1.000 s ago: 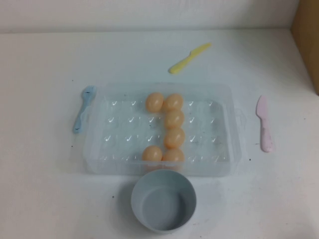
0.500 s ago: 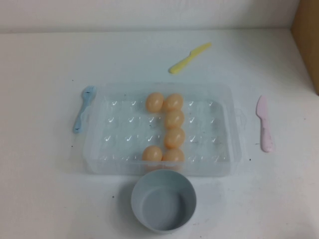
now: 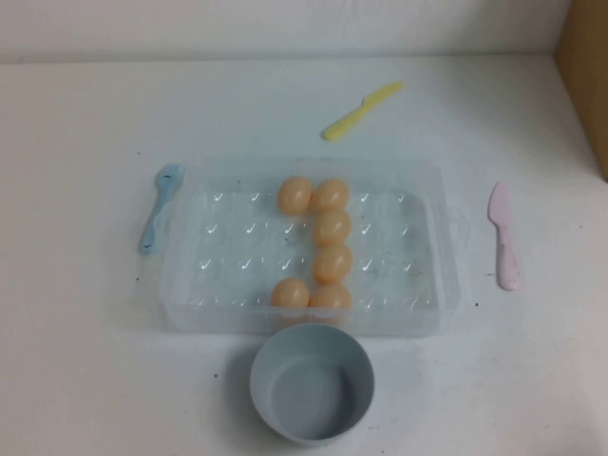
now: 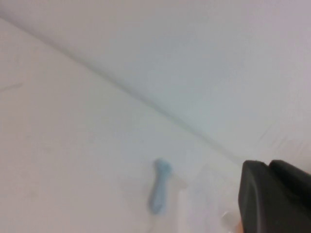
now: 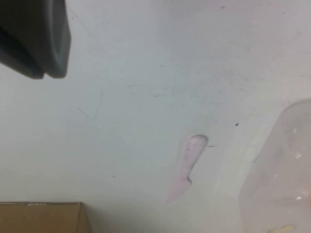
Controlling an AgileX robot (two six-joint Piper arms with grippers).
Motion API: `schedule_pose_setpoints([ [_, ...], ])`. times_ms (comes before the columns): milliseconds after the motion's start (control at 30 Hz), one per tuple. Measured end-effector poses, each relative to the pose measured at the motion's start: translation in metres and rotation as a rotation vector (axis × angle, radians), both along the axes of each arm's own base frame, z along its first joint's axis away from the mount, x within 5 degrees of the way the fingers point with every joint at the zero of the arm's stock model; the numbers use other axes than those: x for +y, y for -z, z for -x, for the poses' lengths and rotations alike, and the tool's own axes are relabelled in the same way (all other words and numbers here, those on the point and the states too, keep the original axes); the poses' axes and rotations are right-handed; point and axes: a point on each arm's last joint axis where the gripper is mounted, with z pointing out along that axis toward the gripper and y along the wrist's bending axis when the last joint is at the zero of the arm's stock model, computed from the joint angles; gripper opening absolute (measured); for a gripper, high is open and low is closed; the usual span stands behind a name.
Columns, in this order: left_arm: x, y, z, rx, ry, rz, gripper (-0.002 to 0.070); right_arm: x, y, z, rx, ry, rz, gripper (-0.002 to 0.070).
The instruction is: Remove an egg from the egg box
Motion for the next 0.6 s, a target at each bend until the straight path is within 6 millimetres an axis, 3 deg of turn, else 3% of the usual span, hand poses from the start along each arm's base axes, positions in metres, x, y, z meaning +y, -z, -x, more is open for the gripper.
schedule_pose_setpoints([
  [100, 0.001, -0.009, 0.001, -0.101, 0.002, 0.137, -0.0005, 0.0, 0.0, 0.0, 0.0, 0.0, 0.0, -0.0017],
  [467, 0.002, -0.015, 0.002, -0.161, 0.008, 0.219, -0.0005, 0.0, 0.0, 0.0, 0.0, 0.0, 0.0, -0.0017],
  [600, -0.001, -0.006, 0.001, 0.013, 0.017, 0.308, -0.0005, 0.0, 0.0, 0.0, 0.0, 0.0, 0.0, -0.0017],
])
